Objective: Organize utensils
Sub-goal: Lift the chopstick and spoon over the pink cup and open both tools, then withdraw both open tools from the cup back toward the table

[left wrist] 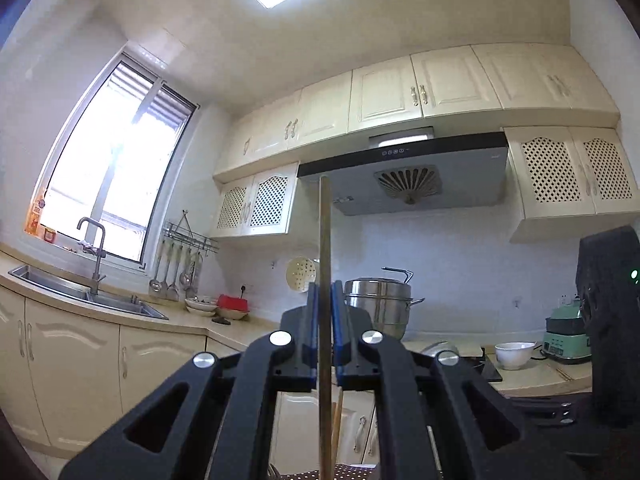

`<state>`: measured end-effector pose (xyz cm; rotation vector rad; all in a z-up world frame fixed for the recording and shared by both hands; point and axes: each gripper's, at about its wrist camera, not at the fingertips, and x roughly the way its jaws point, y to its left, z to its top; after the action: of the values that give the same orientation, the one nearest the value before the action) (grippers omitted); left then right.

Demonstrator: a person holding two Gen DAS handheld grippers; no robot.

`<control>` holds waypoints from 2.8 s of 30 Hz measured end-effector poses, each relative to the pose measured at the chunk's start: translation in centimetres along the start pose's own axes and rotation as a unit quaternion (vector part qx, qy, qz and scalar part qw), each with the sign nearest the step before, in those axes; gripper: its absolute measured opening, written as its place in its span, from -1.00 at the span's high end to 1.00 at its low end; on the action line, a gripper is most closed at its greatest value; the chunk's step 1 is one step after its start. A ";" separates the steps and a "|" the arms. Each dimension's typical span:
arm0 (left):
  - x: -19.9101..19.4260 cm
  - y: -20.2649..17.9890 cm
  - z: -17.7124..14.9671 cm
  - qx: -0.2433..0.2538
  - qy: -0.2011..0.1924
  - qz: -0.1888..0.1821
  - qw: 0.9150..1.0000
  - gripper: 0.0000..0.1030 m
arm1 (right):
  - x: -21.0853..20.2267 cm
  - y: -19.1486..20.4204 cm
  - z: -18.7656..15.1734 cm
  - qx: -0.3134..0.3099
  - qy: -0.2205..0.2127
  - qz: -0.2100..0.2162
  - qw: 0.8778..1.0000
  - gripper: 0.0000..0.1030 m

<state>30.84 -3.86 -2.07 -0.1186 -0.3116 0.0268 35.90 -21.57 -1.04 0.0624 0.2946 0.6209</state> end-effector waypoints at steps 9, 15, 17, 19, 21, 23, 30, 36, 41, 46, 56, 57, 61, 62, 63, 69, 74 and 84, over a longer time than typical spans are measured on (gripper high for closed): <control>0.6 1.0 0.0 -0.009 0.005 0.009 1.000 0.87 | 0.6 0.4 -0.7 -0.013 0.006 0.007 1.000 0.96; 0.4 1.3 -0.1 -0.011 -0.003 0.020 1.000 0.24 | 0.6 0.8 -0.8 -0.017 0.004 0.004 1.000 0.96; 0.4 1.5 0.0 -0.016 -0.001 0.018 1.000 0.24 | 0.7 1.0 -0.9 -0.016 0.008 0.005 1.000 0.96; 0.5 1.7 0.1 -0.020 0.007 0.016 1.000 0.24 | 0.7 1.0 -1.0 -0.016 0.012 0.005 1.000 0.96; 0.6 2.1 0.2 -0.032 0.018 0.013 0.999 0.15 | 0.8 1.1 -1.0 -0.018 0.015 0.005 1.000 0.96; 0.8 2.6 0.4 -0.044 0.031 0.010 0.998 0.08 | 0.8 1.4 -1.1 -0.021 0.019 0.004 1.000 0.96; 0.6 3.7 1.4 -0.051 0.067 0.015 0.996 -0.09 | 1.0 1.8 -1.0 -0.024 0.034 -0.001 0.999 0.96; 0.0 3.6 2.1 -0.022 0.100 0.017 0.995 -0.23 | 0.7 2.2 -0.3 -0.018 0.037 -0.012 0.999 0.94; -0.3 4.1 2.6 -0.010 0.143 0.022 0.989 -0.31 | 0.0 3.2 -0.1 -0.027 0.044 -0.029 0.998 0.93; -0.9 4.6 2.9 0.003 0.176 0.028 0.984 -0.32 | -0.8 3.8 0.1 -0.025 0.047 -0.042 0.998 0.79; -2.9 6.6 4.8 -0.002 0.219 0.033 0.975 -0.38 | -4.2 4.1 0.9 -0.031 0.005 -0.125 0.992 0.00; -3.0 6.7 4.9 -0.001 0.224 0.031 0.974 -0.38 | -4.4 4.2 1.0 -0.034 0.004 -0.136 0.990 -0.01; -4.0 7.1 5.3 -0.005 0.242 0.029 0.970 -0.38 | -5.7 4.6 0.6 -0.060 -0.006 -0.205 0.977 -0.16; -4.3 7.3 5.4 -0.008 0.247 0.029 0.969 -0.38 | -6.0 4.6 0.5 -0.064 -0.007 -0.218 0.974 -0.21; -4.5 7.4 5.4 -0.009 0.251 0.030 0.967 -0.38 | -6.3 4.6 0.4 -0.065 -0.007 -0.228 0.972 -0.26; -6.4 8.0 5.2 -0.006 0.284 0.028 0.959 -0.39 | -7.9 4.1 0.1 -0.049 -0.008 -0.243 0.969 -0.37; -7.2 8.4 5.0 -0.012 0.305 0.025 0.952 -0.39 | -7.8 3.3 0.9 0.017 0.006 -0.168 0.986 0.42; -6.6 9.4 3.7 -0.012 0.324 0.026 0.946 -0.39 | -5.4 1.3 1.4 0.111 0.021 -0.073 0.991 0.51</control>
<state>23.37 5.61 -1.67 -0.1530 0.3509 0.0347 31.34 -23.60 1.89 0.2391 0.4053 0.4434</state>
